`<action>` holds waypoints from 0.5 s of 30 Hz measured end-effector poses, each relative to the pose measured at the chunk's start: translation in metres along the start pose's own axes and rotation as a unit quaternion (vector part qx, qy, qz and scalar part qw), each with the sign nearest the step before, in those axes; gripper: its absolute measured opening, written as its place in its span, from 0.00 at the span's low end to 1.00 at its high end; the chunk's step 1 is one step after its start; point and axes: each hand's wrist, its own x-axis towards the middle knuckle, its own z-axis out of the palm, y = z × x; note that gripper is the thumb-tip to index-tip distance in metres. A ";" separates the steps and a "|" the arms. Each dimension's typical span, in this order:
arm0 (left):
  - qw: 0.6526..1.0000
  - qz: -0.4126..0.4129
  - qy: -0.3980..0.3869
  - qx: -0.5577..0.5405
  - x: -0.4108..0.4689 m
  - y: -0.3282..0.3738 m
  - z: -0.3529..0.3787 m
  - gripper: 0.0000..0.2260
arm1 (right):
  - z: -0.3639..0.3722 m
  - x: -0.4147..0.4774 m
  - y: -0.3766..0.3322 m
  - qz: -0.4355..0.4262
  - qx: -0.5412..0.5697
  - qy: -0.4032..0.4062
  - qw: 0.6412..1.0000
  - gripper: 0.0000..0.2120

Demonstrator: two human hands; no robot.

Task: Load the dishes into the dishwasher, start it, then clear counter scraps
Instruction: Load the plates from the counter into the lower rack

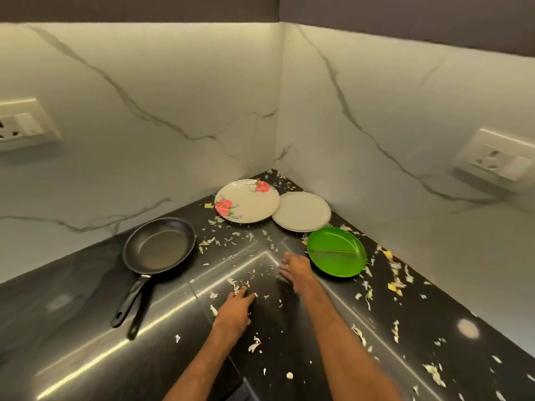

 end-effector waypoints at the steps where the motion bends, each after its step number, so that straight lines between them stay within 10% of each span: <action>1: 1.000 -0.002 -0.007 0.008 0.003 0.001 -0.001 0.32 | 0.001 0.014 -0.006 0.013 0.014 -0.001 1.000 0.09; 15: 0.993 -0.067 -0.087 0.045 0.018 0.002 0.000 0.37 | 0.008 0.115 -0.059 0.066 0.212 0.014 0.975 0.22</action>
